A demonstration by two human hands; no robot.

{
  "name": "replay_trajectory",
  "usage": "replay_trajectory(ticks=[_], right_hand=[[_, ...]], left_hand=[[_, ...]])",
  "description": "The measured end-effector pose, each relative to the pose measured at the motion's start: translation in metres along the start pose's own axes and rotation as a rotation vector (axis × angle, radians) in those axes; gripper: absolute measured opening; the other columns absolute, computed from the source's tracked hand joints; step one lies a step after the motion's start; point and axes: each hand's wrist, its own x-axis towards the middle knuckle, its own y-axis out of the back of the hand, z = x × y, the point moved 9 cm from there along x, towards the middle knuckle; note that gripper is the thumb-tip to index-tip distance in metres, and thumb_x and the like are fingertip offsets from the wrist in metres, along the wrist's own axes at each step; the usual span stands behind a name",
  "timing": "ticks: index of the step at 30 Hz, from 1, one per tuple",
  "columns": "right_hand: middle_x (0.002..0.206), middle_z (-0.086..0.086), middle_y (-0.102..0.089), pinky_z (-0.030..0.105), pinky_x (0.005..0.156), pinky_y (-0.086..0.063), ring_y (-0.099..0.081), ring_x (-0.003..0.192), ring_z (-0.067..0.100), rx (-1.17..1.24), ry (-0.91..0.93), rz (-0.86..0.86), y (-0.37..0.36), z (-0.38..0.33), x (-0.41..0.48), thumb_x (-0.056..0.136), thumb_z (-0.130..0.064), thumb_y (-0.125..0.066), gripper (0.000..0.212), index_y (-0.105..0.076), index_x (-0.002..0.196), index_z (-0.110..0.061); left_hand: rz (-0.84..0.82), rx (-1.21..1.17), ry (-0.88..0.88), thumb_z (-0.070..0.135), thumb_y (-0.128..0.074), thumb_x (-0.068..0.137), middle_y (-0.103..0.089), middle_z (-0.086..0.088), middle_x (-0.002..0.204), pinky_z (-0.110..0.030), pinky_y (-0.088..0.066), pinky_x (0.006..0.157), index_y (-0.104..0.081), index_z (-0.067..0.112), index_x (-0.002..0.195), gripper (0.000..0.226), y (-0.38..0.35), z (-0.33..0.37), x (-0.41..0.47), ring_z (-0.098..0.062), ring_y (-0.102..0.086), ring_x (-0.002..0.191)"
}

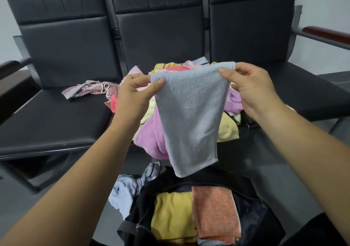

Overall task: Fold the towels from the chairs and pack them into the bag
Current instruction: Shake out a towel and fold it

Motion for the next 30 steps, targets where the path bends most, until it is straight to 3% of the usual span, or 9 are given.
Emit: replay_trajectory(ticks=[5,8,10,14,17,20,23,26,30], right_hand=[[0.102,0.003,-0.078,0.047,0.09,-0.059,-0.074,0.099,0.021,-0.069,0.09,-0.184,-0.021,-0.006,-0.007,0.088,-0.013,-0.079,0.017,-0.074,0.102,-0.021],[0.128,0.002,-0.07,0.045,0.102,-0.053,-0.067,0.12,0.021,-0.138,0.038,-0.443,-0.056,0.007,-0.02,0.077,-0.021,-0.09,0.066,-0.058,0.135,-0.024],[0.14,-0.002,-0.063,0.048,0.107,-0.051,-0.063,0.128,0.02,-0.2,0.005,-0.521,-0.069,0.018,-0.028,0.071,-0.027,-0.094,0.088,-0.047,0.146,-0.029],[0.142,-0.004,-0.061,0.05,0.105,-0.053,-0.061,0.13,0.019,-0.145,-0.011,-0.442,-0.077,0.021,-0.031,0.071,-0.028,-0.094,0.087,-0.048,0.145,-0.03],[0.125,0.005,-0.071,0.047,0.096,-0.057,-0.069,0.117,0.024,0.116,-0.032,-0.33,-0.067,0.01,-0.026,0.078,-0.008,-0.086,0.062,-0.057,0.131,-0.021],[0.116,0.009,-0.073,0.042,0.088,-0.061,-0.073,0.108,0.025,0.291,-0.095,-0.264,-0.056,0.004,-0.022,0.084,0.003,-0.078,0.054,-0.055,0.13,-0.014],[0.119,0.01,-0.074,0.044,0.092,-0.059,-0.073,0.109,0.026,0.318,-0.183,-0.227,-0.048,0.014,-0.018,0.087,-0.002,-0.077,0.054,-0.054,0.135,-0.011],[0.13,0.009,-0.07,0.046,0.096,-0.057,-0.069,0.118,0.028,0.275,-0.273,-0.379,-0.056,0.03,-0.02,0.092,-0.016,-0.076,0.054,-0.053,0.141,-0.015],[0.146,0.002,-0.059,0.055,0.104,-0.051,-0.062,0.128,0.028,0.151,-0.428,-0.481,-0.059,0.061,-0.023,0.072,-0.047,-0.091,0.098,-0.039,0.153,-0.031]], left_hand=[[-0.14,-0.04,-0.032,0.011,-0.069,0.096,-0.079,-0.007,0.096,-0.033,-0.058,0.078,-0.073,0.007,0.106,0.013,-0.019,0.006,-0.007,-0.018,-0.073,0.089],[-0.241,0.014,-0.059,0.012,-0.07,0.095,-0.077,-0.017,0.095,-0.052,-0.058,0.081,-0.072,0.009,0.103,0.009,-0.034,0.007,-0.011,-0.036,-0.073,0.088],[-0.262,0.036,-0.067,0.014,-0.072,0.094,-0.077,-0.014,0.092,-0.054,-0.056,0.08,-0.069,0.016,0.095,0.004,-0.037,0.008,-0.011,-0.033,-0.072,0.084],[-0.197,-0.062,0.015,0.02,-0.08,0.086,-0.073,-0.014,0.092,-0.058,-0.053,0.074,-0.047,0.013,0.099,0.036,-0.035,0.001,-0.012,-0.03,-0.07,0.085],[-0.348,-0.021,0.203,0.038,-0.087,0.072,-0.076,-0.009,0.108,-0.051,-0.056,0.091,-0.055,0.004,0.117,0.065,-0.042,-0.02,-0.016,-0.029,-0.073,0.102],[-0.603,0.213,0.292,0.03,-0.086,0.079,-0.078,0.0,0.11,-0.038,-0.056,0.094,-0.074,0.015,0.113,0.04,-0.057,-0.04,-0.035,-0.016,-0.073,0.105],[-0.552,0.004,0.373,0.019,-0.077,0.086,-0.077,-0.006,0.112,-0.036,-0.057,0.093,-0.072,0.008,0.116,0.032,-0.06,-0.043,-0.04,-0.021,-0.073,0.106],[-0.498,-0.348,0.423,0.016,-0.068,0.091,-0.07,-0.014,0.126,-0.041,-0.057,0.096,-0.063,0.004,0.129,0.04,-0.066,-0.036,-0.037,-0.03,-0.068,0.116],[-0.231,-0.54,0.477,0.026,-0.067,0.084,-0.073,-0.014,0.118,-0.034,-0.061,0.083,-0.059,0.0,0.132,0.055,-0.054,-0.037,-0.026,-0.025,-0.072,0.109]])
